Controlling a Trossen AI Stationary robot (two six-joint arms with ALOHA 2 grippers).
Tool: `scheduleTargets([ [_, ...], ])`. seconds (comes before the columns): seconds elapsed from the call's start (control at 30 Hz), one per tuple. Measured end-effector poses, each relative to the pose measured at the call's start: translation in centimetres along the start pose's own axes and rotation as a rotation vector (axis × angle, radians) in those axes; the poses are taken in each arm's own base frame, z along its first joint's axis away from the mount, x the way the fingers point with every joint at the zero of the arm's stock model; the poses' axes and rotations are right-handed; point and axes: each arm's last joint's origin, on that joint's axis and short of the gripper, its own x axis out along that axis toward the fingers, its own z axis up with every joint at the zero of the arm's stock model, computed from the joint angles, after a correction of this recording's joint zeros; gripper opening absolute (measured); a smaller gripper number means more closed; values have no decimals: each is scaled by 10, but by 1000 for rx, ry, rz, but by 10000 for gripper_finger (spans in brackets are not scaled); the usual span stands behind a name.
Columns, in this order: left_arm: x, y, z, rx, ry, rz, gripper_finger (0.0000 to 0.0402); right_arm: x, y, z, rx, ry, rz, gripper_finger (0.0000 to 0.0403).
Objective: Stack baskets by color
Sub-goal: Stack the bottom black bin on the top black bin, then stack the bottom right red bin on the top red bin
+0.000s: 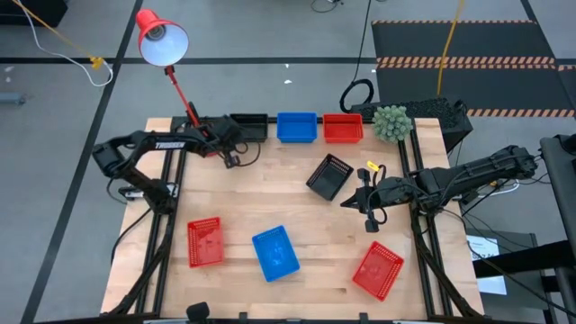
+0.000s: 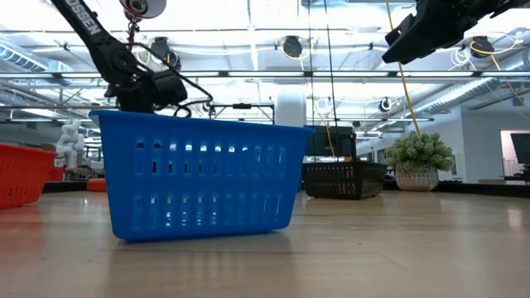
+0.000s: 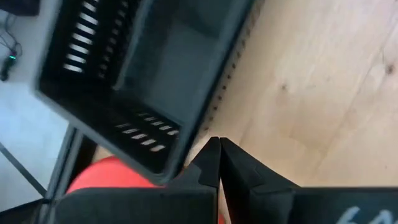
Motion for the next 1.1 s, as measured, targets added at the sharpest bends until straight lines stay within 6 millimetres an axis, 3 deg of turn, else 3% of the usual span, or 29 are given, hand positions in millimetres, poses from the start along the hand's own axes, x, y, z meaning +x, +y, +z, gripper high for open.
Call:
scheduleTargets([
  [0.3, -8, -9, 5, 14, -30, -15, 13, 0, 0, 0, 1, 0, 2, 0],
  [0.6, -62, -42, 6, 49, -66, -103, 9, 0, 0, 1, 28, -11, 0, 0],
  [0.83, -102, -79, 6, 142, -170, -192, 3, -3, 3, 3, 183, 12, 72, 0],
  [1.1, -121, -98, 6, 213, -260, -242, 15, -22, 36, 20, 291, 238, 178, 0],
])
